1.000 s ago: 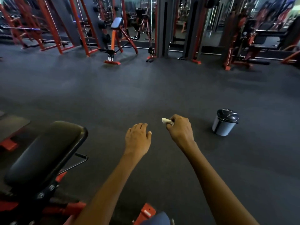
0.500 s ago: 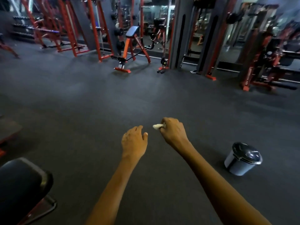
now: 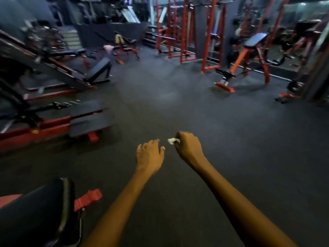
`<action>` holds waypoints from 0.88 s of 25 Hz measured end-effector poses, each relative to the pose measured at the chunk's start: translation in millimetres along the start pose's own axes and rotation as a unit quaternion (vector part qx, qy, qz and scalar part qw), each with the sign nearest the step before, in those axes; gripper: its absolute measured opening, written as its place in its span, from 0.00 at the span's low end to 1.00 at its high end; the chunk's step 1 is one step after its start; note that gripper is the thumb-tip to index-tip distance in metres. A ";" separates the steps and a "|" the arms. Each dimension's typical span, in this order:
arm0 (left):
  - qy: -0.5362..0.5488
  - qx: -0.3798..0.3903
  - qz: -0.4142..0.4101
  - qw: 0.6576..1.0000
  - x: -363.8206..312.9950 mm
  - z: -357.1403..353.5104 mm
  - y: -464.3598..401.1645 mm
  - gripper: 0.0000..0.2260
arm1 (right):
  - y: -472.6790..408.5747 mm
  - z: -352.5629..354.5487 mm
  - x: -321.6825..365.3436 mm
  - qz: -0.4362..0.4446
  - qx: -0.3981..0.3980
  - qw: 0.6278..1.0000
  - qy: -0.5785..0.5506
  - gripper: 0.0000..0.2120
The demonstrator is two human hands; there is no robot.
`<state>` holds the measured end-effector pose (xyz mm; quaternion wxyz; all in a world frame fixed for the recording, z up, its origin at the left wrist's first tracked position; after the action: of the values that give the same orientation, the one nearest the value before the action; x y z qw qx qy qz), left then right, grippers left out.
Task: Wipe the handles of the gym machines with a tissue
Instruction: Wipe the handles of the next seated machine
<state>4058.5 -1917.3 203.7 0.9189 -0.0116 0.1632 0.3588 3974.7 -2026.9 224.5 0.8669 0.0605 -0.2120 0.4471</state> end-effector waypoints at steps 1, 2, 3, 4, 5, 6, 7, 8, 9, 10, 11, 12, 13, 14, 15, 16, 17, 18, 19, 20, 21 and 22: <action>0.003 -0.003 0.025 1.000 5.9 8.0 -21.5 0.21 | -31.4 -0.5 3.1 0.023 0.012 1.000 0.003 0.06; 0.006 -0.007 0.046 0.999 13.3 15.2 -41.0 0.21 | -59.9 -1.8 8.2 0.043 0.015 0.999 -0.001 0.06; 0.011 -0.016 0.070 0.997 23.4 24.4 -61.9 0.21 | -91.6 -4.6 17.5 0.070 0.021 0.997 -0.010 0.06; 0.015 -0.023 0.097 0.995 35.9 33.4 -80.3 0.21 | -120.2 -10.1 28.9 0.095 0.036 0.995 -0.017 0.06; 0.018 -0.032 0.125 0.991 50.7 42.3 -97.3 0.21 | -147.0 -18.7 42.0 0.119 0.055 0.991 -0.022 0.06; 0.016 -0.047 0.155 0.987 67.7 51.9 -115.6 0.21 | -176.0 -31.1 56.7 0.143 0.077 0.986 -0.026 0.06; 0.012 -0.060 0.185 0.981 87.5 61.5 -134.6 0.21 | -204.7 -43.5 73.7 0.168 0.095 0.981 -0.029 0.06; 0.012 -0.066 0.213 0.975 110.5 69.3 -153.2 0.21 | -232.9 -56.9 92.2 0.193 0.109 0.975 -0.032 0.06; 0.013 -0.068 0.234 0.970 130.9 76.5 -168.5 0.21 | -256.3 -66.1 110.0 0.217 0.114 0.969 -0.034 0.06; 0.013 -0.073 0.251 0.965 149.9 83.2 -183.0 0.21 | -278.8 -74.1 127.6 0.236 0.120 0.963 -0.042 0.05; 0.012 -0.082 0.265 0.961 173.0 91.4 -200.9 0.21 | -306.5 -85.0 148.7 0.257 0.123 0.957 -0.050 0.04; 0.019 -0.090 0.279 0.956 197.5 100.7 -219.1 0.20 | -335.2 -97.3 169.3 0.271 0.126 0.953 -0.054 0.03; 0.032 -0.100 0.294 0.950 224.1 111.6 -237.3 0.20 | -363.1 -109.1 190.6 0.282 0.133 0.949 -0.053 0.03; 0.040 -0.109 0.311 0.943 250.4 123.0 -253.2 0.20 | -389.9 -121.4 213.1 0.294 0.145 0.944 -0.049 0.03; 0.046 -0.120 0.331 0.935 276.8 134.4 -268.2 0.20 | -416.6 -134.4 237.1 0.308 0.155 0.937 -0.045 0.03; 0.052 -0.128 0.349 0.927 302.9 144.0 -282.1 0.20 | -442.0 -149.1 261.1 0.323 0.167 0.930 -0.042 0.03; 0.058 -0.131 0.361 0.921 325.3 152.3 -293.4 0.20 | -462.7 -160.0 282.2 0.334 0.179 0.924 -0.047 0.03; 0.064 -0.133 0.373 0.916 346.1 160.0 -303.7 0.20 | -482.0 -171.3 302.7 0.344 0.190 0.918 -0.055 0.05; 0.067 -0.135 0.388 0.909 369.7 167.1 -313.8 0.20 | -502.4 -184.6 326.4 0.357 0.201 0.910 -0.060 0.07; 0.070 -0.137 0.404 0.902 393.3 172.7 -322.2 0.20 | -520.6 -198.8 348.6 0.368 0.214 0.903 -0.062 0.07; 0.073 -0.137 0.420 0.894 418.3 177.9 -329.9 0.20 | -537.0 -213.7 370.4 0.379 0.226 0.895 -0.064 0.08; 0.074 -0.137 0.434 0.887 443.0 183.0 -337.0 0.20 | -552.0 -229.9 392.0 0.391 0.236 0.887 -0.069 0.08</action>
<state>4640.7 -1851.5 208.0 0.6456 -0.0925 0.1689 0.7390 4688.8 -1992.7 228.9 0.5648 0.2064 -0.1658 0.7816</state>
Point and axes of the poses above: each hand's wrist, its own y-axis away from the middle knuckle, its own z-axis out of the back of the hand, x = y × z, the point moved 6 cm from there along -y, towards the middle knuckle, and after that the axes turned 12 degrees about x, right-handed, at the moved point
